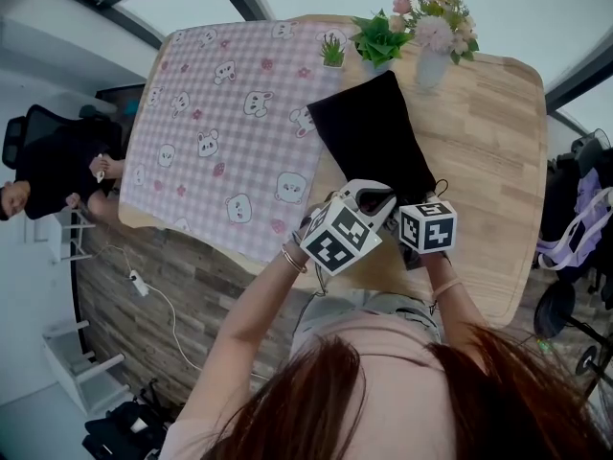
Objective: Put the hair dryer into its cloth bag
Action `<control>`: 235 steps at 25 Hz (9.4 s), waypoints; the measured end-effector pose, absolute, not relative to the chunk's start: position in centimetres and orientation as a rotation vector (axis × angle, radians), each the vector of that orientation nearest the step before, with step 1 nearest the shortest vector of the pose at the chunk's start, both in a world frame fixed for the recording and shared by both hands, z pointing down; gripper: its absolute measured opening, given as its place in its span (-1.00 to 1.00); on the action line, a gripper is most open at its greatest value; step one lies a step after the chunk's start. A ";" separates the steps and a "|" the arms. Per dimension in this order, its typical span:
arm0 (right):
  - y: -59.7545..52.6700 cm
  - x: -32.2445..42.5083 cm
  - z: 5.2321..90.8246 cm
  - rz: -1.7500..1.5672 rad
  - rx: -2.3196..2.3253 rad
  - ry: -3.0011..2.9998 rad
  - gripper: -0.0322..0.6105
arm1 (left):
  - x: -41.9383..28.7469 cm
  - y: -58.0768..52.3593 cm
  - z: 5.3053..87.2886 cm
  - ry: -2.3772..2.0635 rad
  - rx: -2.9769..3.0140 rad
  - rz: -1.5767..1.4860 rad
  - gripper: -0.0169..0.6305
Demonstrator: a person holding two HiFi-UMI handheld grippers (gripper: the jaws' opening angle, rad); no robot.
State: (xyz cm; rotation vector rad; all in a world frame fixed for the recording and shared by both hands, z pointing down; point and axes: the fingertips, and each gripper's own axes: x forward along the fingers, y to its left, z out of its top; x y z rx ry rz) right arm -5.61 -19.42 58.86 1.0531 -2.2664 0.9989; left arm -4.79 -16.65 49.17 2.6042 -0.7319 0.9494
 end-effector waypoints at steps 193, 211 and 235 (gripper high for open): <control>-2.9 -0.6 38.5 0.228 1.540 -2.564 -0.90 | -12.1 -2.2 36.9 -1.419 2.591 0.300 -0.91; 0.1 -1.6 35.6 0.148 1.576 -2.573 -0.90 | -13.6 0.6 34.1 -1.471 2.624 0.235 -0.91; 0.1 -2.3 34.7 0.107 1.569 -2.546 -0.90 | -13.7 1.0 32.9 -1.452 2.661 0.215 -0.90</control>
